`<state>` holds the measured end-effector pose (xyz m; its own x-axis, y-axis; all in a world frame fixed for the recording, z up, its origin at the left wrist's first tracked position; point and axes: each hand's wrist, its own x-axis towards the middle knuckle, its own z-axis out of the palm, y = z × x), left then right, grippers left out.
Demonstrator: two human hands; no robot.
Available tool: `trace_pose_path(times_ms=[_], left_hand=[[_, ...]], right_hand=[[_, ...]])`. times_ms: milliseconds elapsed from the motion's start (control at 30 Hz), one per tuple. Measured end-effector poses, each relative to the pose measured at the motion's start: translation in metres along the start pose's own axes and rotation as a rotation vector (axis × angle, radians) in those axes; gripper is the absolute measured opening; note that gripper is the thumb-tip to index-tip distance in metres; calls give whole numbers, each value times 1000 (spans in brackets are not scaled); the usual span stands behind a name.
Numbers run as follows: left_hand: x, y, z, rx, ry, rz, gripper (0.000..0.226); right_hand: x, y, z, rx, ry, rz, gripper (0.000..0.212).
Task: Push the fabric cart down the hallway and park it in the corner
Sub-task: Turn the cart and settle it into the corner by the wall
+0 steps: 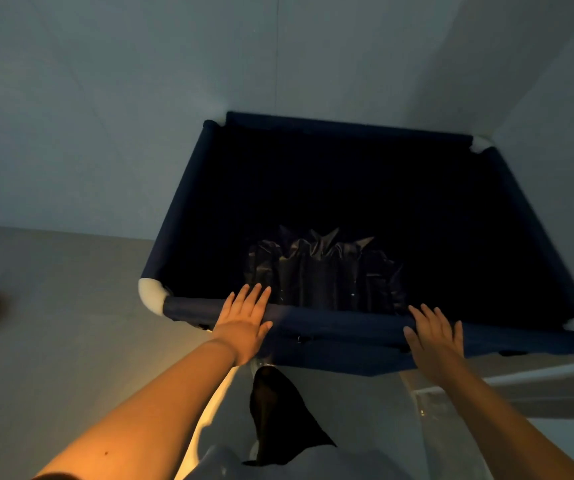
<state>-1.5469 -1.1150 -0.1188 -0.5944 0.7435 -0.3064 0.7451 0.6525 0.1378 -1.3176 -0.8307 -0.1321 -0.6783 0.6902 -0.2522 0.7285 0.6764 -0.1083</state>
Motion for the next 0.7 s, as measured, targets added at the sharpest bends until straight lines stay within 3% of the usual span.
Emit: trace_pose_path(times_ms=[133, 700], left_hand=[[-1, -1, -3, -5, -5, 12, 61], [-15, -2, -5, 8, 39, 34, 61]], right_hand=[[1, -5, -5, -40, -66, 27, 51], [-10, -8, 2, -6, -1, 28, 54]])
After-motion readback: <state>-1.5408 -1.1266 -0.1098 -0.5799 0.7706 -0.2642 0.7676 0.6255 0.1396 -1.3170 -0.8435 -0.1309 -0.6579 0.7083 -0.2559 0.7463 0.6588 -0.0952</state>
